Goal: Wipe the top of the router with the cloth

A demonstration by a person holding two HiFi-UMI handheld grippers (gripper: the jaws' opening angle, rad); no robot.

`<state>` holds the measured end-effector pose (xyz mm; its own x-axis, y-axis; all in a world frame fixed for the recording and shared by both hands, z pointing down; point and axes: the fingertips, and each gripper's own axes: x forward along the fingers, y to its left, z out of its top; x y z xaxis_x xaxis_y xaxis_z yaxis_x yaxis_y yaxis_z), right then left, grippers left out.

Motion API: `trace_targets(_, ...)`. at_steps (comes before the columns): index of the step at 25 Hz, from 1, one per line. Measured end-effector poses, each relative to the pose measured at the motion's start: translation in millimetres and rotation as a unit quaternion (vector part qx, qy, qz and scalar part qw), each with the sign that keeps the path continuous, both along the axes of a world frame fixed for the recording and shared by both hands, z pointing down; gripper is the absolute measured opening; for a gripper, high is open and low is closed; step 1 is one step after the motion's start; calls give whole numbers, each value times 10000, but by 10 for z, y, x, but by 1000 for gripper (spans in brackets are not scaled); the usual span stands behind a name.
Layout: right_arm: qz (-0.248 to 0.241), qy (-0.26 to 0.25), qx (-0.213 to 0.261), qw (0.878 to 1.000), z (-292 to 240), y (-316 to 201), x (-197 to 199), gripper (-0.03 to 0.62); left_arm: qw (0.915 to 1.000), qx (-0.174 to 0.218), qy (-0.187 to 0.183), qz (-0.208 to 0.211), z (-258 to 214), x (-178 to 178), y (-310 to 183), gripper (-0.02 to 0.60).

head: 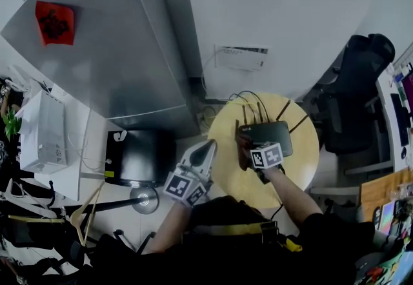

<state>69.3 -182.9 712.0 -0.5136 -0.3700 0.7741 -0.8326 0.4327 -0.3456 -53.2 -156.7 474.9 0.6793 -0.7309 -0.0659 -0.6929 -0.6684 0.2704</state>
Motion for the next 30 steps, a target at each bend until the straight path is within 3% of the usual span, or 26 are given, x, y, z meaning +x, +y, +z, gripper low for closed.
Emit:
trace_targets(6,-238,551,-230,9979,351,-12,-5,61,9995,211,-223,116,-87,156,25,-6)
trace_targets(11,-952,1293,542,9855,357,-92,-55,61,9990,286,-287,178,-58,221,77,-6)
trace_targets(13,-1087,1420,643,9818,376,-90,-23,61,9989,298,-278,214,-64,258,84,-6)
trace_targets(21,-1282,1985,656,9695,452,-79,291,61,9989,232,-246,315,-119,399,65,-6)
trace_targets(27,-1239,2104,792,9665,460,-140,512,61,9981,323,-331,407,-70,512,52,-6)
trace_targets(30,-1105,2417,720,9613,381,-156,757,61,9981,271,-329,451,-55,603,47,-6)
